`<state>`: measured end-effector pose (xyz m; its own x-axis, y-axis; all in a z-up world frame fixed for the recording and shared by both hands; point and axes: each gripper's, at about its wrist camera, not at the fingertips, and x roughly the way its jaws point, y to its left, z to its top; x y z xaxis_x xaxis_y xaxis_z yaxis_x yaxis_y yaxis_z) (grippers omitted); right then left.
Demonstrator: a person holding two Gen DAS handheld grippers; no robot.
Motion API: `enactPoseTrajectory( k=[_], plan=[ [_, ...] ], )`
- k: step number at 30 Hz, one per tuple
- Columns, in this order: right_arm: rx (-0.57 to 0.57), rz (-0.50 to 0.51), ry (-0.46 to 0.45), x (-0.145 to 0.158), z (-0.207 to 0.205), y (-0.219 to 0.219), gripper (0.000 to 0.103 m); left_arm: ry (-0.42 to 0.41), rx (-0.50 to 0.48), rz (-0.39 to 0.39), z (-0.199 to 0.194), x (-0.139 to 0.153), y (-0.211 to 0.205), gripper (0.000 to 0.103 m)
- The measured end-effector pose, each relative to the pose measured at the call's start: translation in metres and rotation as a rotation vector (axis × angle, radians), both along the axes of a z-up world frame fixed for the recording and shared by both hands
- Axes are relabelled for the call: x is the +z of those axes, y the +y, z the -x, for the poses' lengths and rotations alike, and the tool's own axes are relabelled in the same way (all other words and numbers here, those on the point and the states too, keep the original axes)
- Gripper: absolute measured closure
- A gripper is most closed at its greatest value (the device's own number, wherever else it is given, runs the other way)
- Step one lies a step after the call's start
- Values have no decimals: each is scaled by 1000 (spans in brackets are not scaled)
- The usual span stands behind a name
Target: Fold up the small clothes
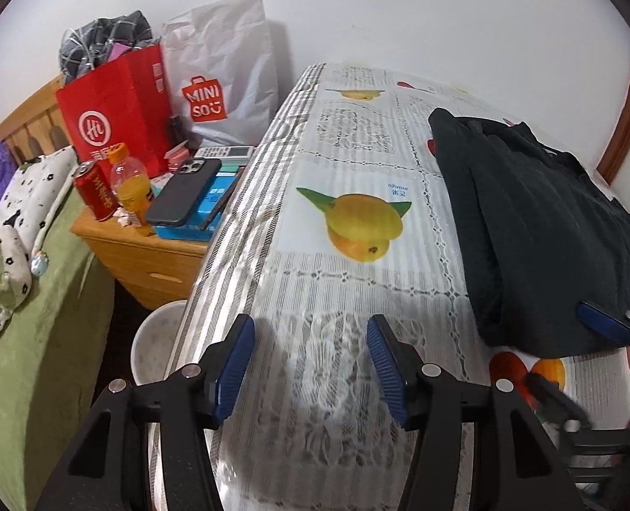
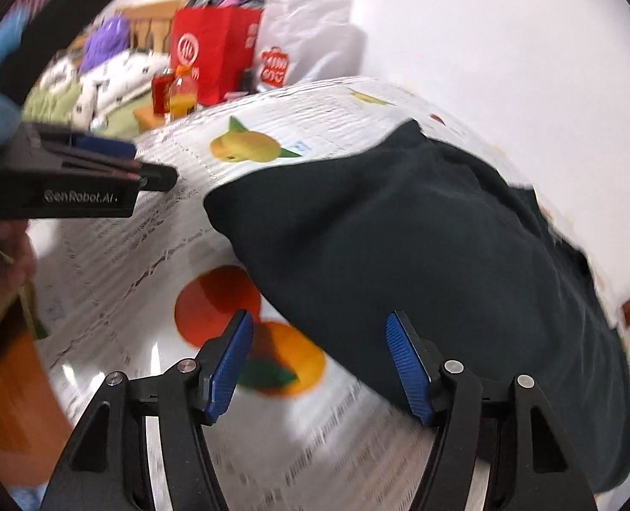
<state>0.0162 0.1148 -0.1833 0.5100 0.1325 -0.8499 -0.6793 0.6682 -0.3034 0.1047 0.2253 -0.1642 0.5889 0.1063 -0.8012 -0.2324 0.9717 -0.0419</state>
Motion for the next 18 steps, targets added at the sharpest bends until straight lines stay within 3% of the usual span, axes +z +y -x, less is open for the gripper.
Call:
enactPoseTrajectory(
  k=[5, 6, 9, 14, 18],
  plan=[
    [-37, -24, -47, -6, -24, 22, 42, 17, -26, 42, -6, 0, 8, 49],
    [-44, -24, -52, -6, -27, 23, 49, 18, -38, 47, -6, 1, 9, 49],
    [-71, -18, -84, -5, -38, 26, 81, 24, -60, 54, -5, 2, 11, 49],
    [-192, -265, 52, 26, -73, -4, 86, 34, -68, 19, -8, 5, 5, 49],
    [-265, -426, 18, 70, -93, -44, 87, 11, -56, -15, -12, 14, -3, 49]
  ],
)
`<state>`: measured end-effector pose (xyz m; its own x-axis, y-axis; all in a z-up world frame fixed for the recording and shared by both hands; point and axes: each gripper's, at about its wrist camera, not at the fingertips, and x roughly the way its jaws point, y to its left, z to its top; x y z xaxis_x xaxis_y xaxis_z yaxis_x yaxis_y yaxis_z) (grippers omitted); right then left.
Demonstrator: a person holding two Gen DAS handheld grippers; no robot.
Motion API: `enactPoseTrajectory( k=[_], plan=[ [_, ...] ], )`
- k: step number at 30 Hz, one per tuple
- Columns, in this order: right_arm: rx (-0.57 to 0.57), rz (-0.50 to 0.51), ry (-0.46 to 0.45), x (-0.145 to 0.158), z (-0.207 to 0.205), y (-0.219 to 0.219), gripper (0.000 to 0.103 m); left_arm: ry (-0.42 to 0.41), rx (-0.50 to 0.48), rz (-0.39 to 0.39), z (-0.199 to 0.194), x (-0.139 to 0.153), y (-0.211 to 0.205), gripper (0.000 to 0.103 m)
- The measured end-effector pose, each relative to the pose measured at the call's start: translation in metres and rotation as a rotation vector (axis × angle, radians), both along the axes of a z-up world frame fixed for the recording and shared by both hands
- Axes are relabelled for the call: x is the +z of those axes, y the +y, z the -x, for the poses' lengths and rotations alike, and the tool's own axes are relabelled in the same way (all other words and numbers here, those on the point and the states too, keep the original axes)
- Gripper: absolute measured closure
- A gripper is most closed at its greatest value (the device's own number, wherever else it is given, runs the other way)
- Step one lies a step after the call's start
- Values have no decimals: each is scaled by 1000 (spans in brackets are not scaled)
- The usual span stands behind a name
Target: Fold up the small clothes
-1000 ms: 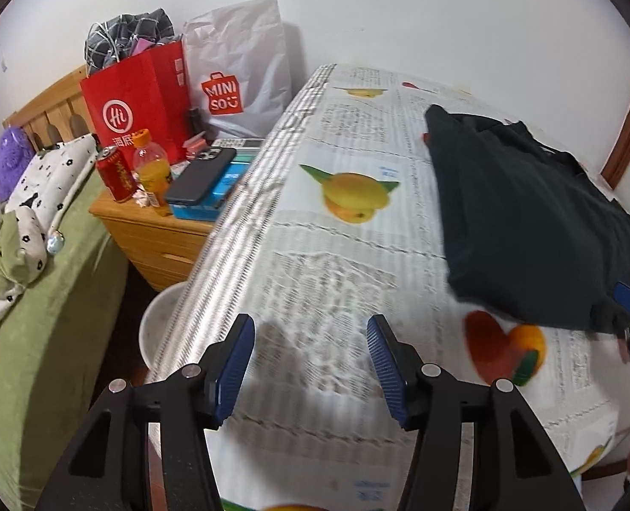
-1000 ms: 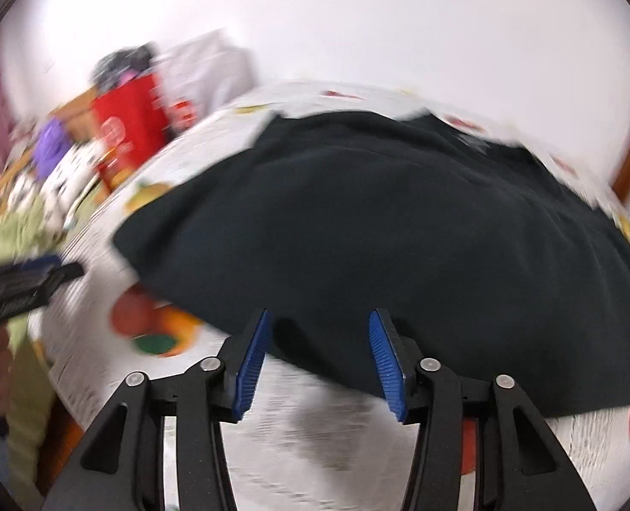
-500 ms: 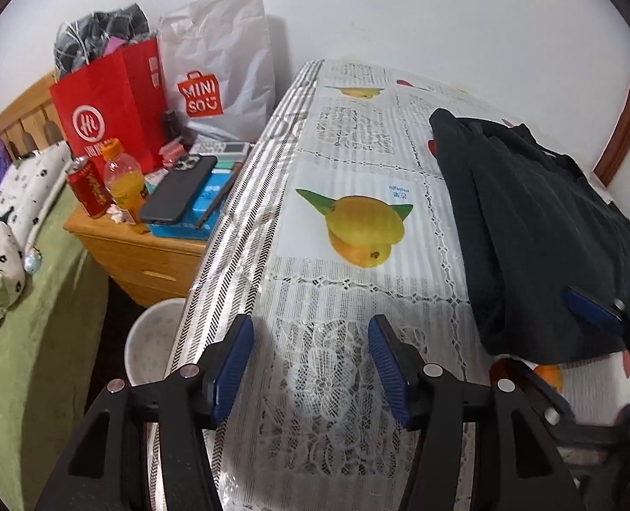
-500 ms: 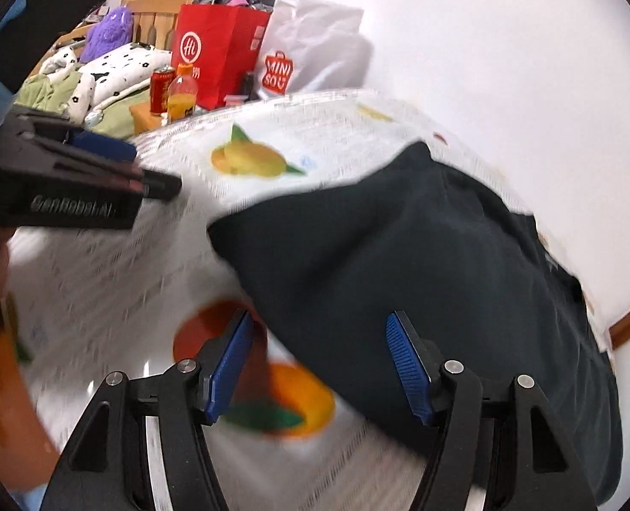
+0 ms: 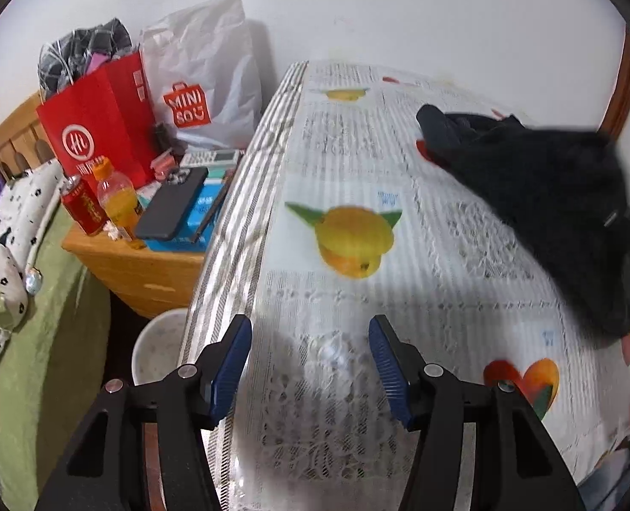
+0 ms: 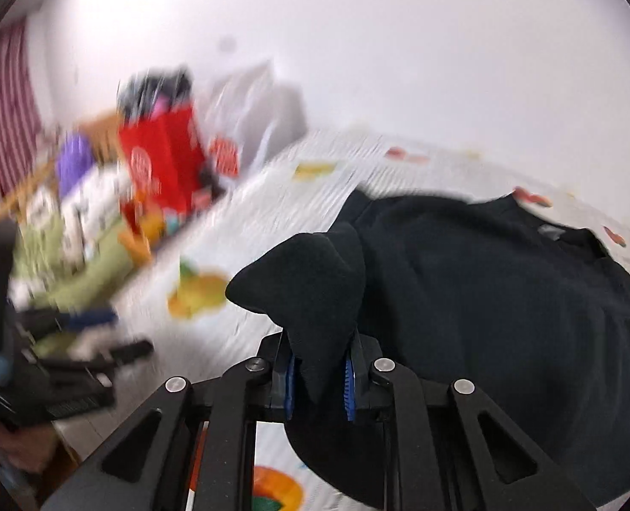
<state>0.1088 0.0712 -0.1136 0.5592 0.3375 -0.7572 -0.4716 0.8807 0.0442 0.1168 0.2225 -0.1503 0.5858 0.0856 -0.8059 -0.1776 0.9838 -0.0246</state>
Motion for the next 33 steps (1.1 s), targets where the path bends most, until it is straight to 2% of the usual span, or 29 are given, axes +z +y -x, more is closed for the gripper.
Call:
enactPoseTrajectory(
  k=[4, 7, 9, 11, 15, 19, 22, 26, 28, 30, 31, 33],
  plan=[
    [-95, -121, -57, 42, -20, -61, 88, -22, 5, 0, -7, 13, -10, 49],
    [-183, -199, -89, 60, -33, -118, 88, -46, 24, -46, -10, 22, -22, 49],
    [-238, -259, -103, 66, -37, -157, 88, -72, -4, -43, -10, 28, -30, 48],
    [-304, -305, -116, 67, -36, -198, 88, -72, -8, -65, -13, 32, -42, 48],
    [-433, -358, -119, 52, -23, -271, 88, -68, -47, -61, -18, 35, -72, 48],
    [-560, -369, -36, 17, -6, -330, 88, -81, -144, 3, -27, 34, -116, 48],
    [-574, -369, 49, -5, 6, -351, 87, -85, -270, 92, -36, 31, -161, 47],
    [-544, -301, 44, -5, 18, -352, 77, -65, -443, 180, -39, 26, -223, 47],
    [-548, -240, 6, 3, 20, -350, 61, -69, -508, 197, -35, 25, -245, 43],
    [-531, -216, -16, 5, 16, -350, 51, -70, -567, 208, -27, 22, -263, 40],
    [-519, -204, -15, 7, 14, -350, 47, -68, -589, 206, -24, 20, -271, 40],
    [-503, -198, 3, 5, 8, -353, 47, -50, -620, 170, -22, 12, -288, 40]
  ],
)
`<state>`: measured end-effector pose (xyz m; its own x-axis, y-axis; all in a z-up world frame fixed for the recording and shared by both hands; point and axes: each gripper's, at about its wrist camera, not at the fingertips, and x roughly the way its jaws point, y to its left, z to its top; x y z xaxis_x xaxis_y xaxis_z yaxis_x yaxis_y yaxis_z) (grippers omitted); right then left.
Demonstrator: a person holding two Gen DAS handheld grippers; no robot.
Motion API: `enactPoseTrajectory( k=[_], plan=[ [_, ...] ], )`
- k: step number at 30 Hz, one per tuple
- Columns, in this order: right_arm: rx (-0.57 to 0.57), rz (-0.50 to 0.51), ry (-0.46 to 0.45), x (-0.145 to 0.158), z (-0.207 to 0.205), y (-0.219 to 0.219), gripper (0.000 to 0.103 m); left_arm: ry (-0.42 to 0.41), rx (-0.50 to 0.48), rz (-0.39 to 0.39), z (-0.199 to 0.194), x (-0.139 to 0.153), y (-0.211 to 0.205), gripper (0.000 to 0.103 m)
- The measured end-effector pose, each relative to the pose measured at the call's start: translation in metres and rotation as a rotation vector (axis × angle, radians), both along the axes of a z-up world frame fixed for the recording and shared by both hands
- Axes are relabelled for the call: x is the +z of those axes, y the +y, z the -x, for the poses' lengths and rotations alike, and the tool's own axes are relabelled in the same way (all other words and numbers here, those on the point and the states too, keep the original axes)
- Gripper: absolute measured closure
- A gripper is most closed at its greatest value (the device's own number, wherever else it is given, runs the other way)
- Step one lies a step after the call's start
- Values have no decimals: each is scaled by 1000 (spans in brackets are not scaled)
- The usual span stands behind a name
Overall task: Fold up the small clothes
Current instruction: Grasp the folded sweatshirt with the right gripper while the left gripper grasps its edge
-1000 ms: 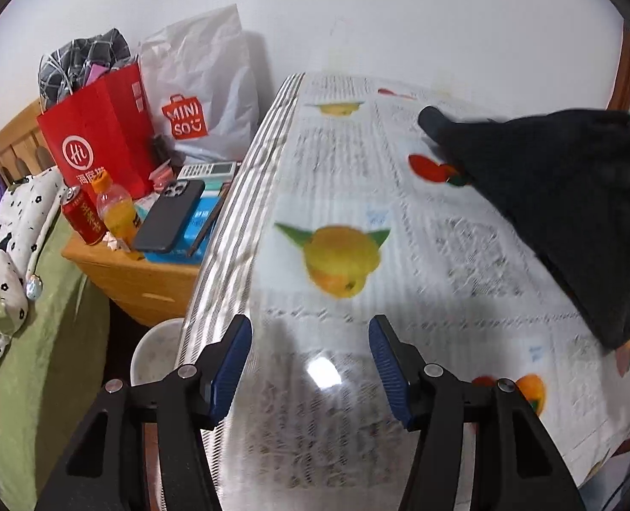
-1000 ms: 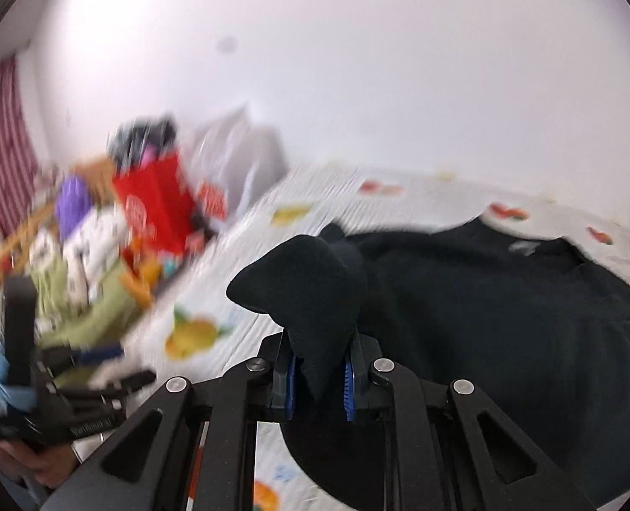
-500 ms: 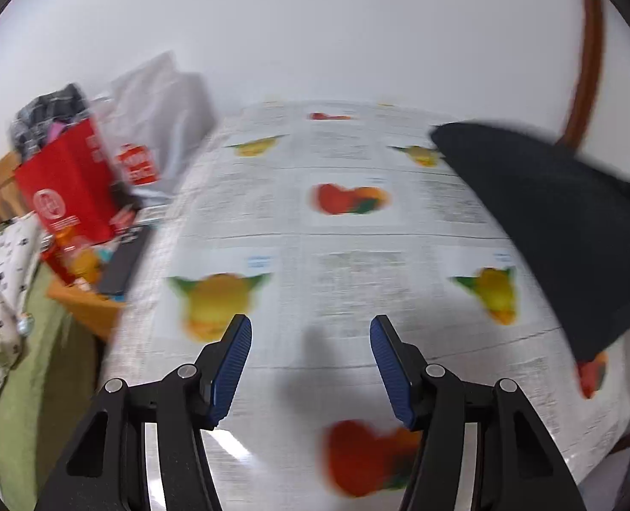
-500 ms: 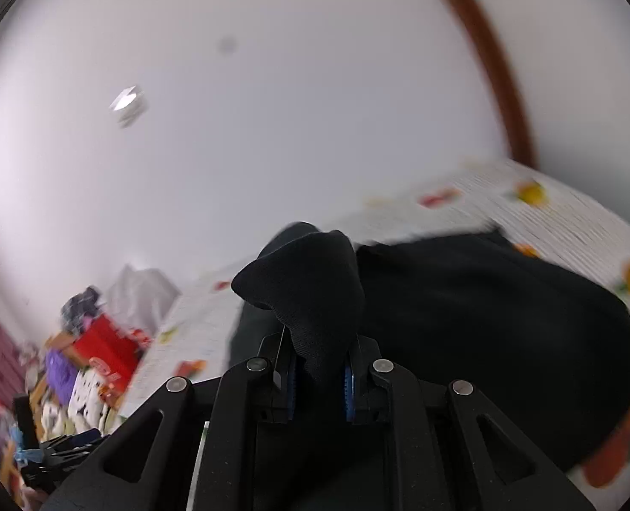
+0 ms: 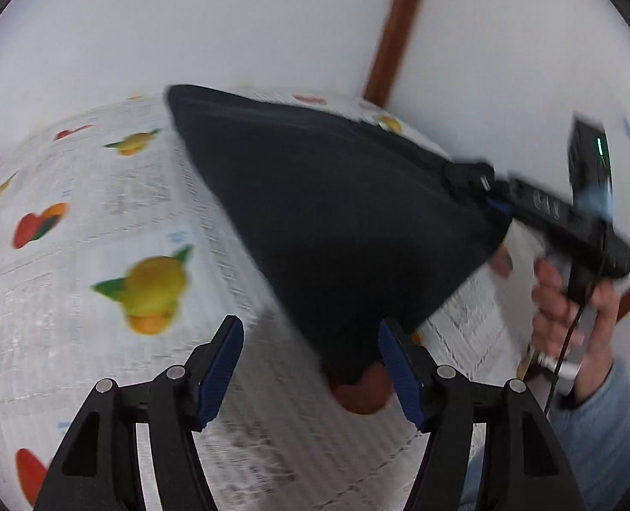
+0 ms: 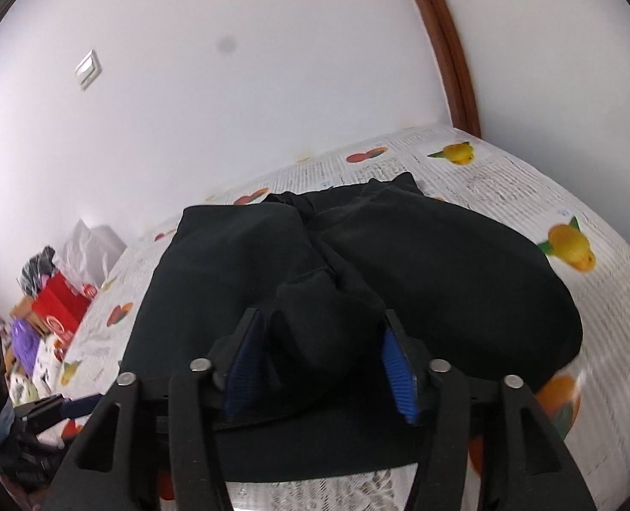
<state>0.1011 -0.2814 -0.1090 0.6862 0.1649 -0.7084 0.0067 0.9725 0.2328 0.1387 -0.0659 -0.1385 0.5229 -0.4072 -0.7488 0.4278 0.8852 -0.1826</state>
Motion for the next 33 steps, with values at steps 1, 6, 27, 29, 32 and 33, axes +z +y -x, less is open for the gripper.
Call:
enactPoseTrajectory(
  k=[1, 6, 27, 29, 32, 33],
  plan=[
    [15, 5, 19, -4, -6, 3, 47, 0, -1, -21, 0, -5, -7, 40],
    [29, 71, 87, -30, -23, 15, 76, 14, 35, -76, -9, -23, -26, 40],
    [27, -149, -16, -29, -2, 54, 86, 12, 155, 11, -4, -18, 74, 79],
    [33, -141, 3, -35, -2, 52, 82, 5, 148, 16, 2, -19, 74, 78],
    [20, -172, 35, -39, -10, 50, 69, 9, 123, 27, 6, -19, 75, 65],
    [22, -177, 36, -39, -12, 50, 65, 14, 118, 36, 4, -20, 76, 57]
  ],
)
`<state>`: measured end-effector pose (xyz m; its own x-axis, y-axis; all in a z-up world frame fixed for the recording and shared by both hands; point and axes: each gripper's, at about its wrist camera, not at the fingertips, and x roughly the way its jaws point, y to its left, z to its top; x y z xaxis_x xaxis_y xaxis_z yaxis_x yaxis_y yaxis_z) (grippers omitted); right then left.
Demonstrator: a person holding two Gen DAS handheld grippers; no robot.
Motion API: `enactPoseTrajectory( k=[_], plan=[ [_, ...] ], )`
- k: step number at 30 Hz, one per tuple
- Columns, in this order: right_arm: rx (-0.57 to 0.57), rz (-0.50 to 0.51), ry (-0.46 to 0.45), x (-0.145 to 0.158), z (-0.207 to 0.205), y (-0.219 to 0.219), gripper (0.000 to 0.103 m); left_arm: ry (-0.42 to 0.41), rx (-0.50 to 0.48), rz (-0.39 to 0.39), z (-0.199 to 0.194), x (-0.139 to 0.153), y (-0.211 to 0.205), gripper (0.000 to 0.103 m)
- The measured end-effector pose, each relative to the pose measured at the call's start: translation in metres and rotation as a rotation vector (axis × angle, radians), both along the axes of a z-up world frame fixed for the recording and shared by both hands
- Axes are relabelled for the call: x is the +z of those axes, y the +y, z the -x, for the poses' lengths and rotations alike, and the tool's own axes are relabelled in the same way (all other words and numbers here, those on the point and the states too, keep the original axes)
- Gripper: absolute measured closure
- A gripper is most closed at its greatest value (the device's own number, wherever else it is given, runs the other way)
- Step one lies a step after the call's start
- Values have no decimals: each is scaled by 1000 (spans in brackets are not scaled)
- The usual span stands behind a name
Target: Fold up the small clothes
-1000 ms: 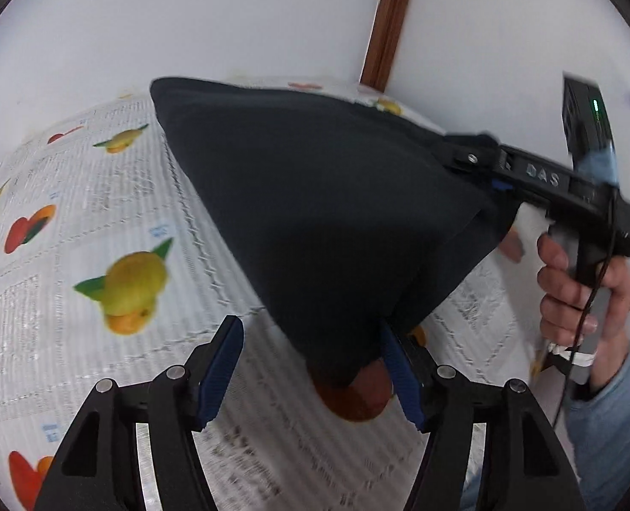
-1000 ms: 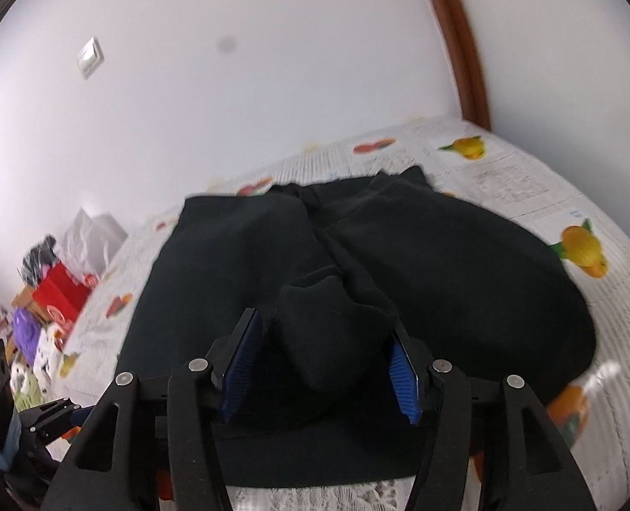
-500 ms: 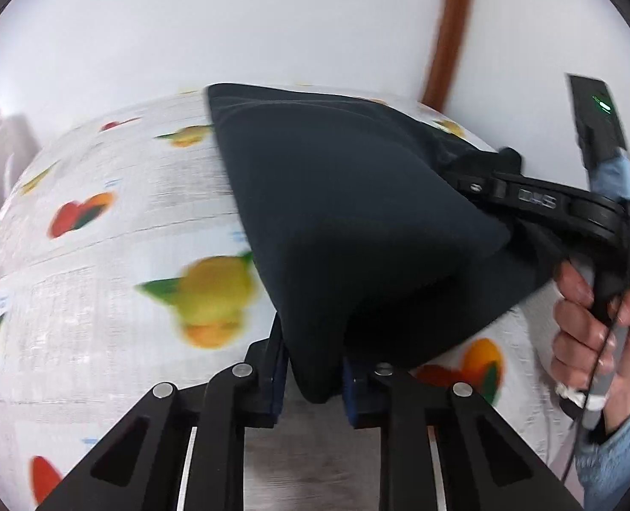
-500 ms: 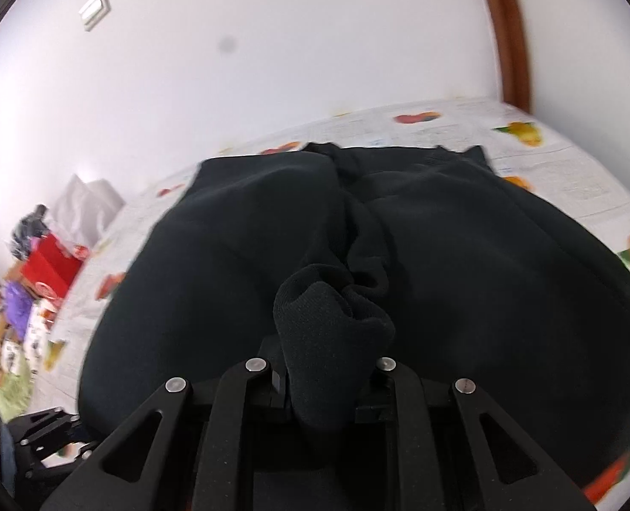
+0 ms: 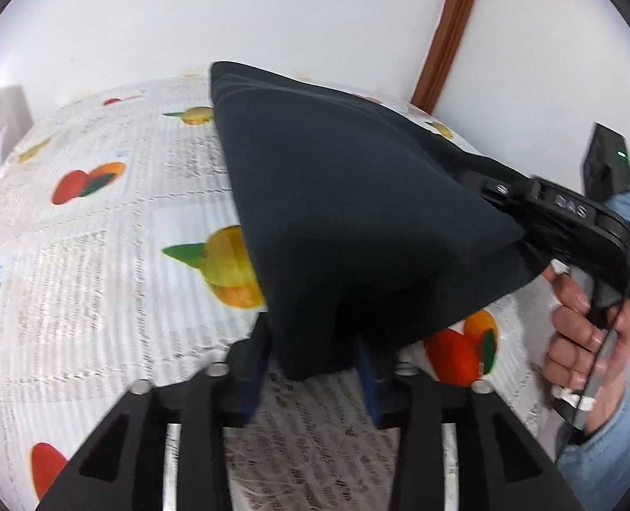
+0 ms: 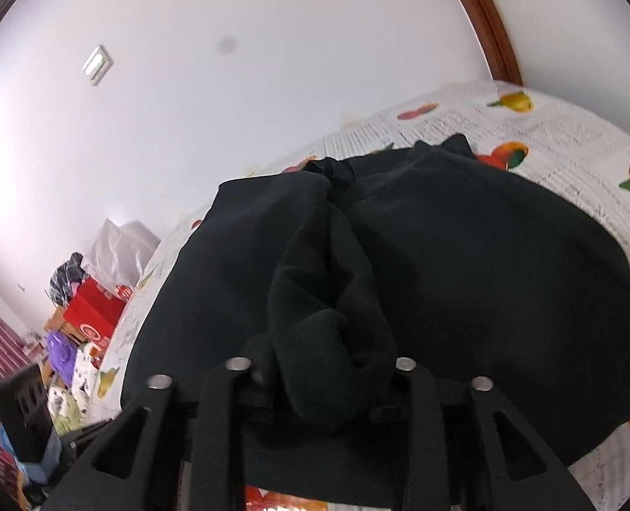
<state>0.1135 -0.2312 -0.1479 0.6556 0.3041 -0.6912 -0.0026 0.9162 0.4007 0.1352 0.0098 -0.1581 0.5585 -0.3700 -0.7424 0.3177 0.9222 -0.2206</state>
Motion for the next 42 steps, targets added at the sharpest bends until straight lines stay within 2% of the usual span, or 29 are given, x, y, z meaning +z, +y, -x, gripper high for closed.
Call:
enactPoseTrajectory(
  k=[3, 8, 9, 10, 11, 12, 15, 16, 18, 22, 25, 30, 32, 34, 36, 38, 40, 42],
  plan=[
    [6, 9, 18, -4, -14, 8, 61, 5, 3, 14, -3, 3, -12, 44],
    [-64, -2, 55, -13, -33, 17, 60, -4, 40, -48, -10, 1, -32, 41],
    [-69, 10, 55, -12, -36, 19, 65, -9, 41, -74, -10, 1, -36, 41],
    [-64, 17, 49, -10, -39, 20, 81, -15, 41, -97, -10, 0, -39, 41],
    [-50, 19, 45, -7, -42, 21, 86, -19, 41, -109, -12, 0, -40, 41],
    [-31, 17, 29, -1, -42, 19, 87, -24, 43, -119, -12, -1, -43, 40],
    [-12, 29, -115, 29, -31, 0, 90, -29, 42, -143, -12, -1, -48, 37],
    [-51, 19, -162, 38, -23, -14, 90, -28, 38, -147, -12, 0, -49, 37],
    [-131, 25, -192, 46, -13, -39, 90, -28, 28, -149, -19, -2, -51, 37],
    [-163, 46, -93, 28, -9, -69, 89, -32, 16, -156, -17, 2, -54, 38],
    [-155, 80, -76, 18, -4, -63, 89, -33, -29, -113, -17, 8, -65, 40],
    [-163, 121, -56, 21, -10, -55, 88, -12, -3, -195, -30, 2, -91, 37],
    [-147, 145, -49, 27, -15, -52, 88, -16, 14, -198, -32, 1, -95, 37],
    [-111, 156, -82, 39, -14, -51, 89, -9, 29, -201, -33, 0, -98, 37],
    [-95, 99, -171, 53, -1, -59, 90, 0, 41, -195, -36, 1, -97, 37],
    [-132, 46, -238, 58, 17, -75, 90, 4, 43, -188, -41, 0, -95, 37],
    [-188, 79, -206, 46, 24, -86, 90, -1, 44, -189, -40, 0, -94, 37],
    [-216, 82, -119, 24, 22, -98, 90, -6, 42, -196, -39, 0, -95, 36]
  ],
)
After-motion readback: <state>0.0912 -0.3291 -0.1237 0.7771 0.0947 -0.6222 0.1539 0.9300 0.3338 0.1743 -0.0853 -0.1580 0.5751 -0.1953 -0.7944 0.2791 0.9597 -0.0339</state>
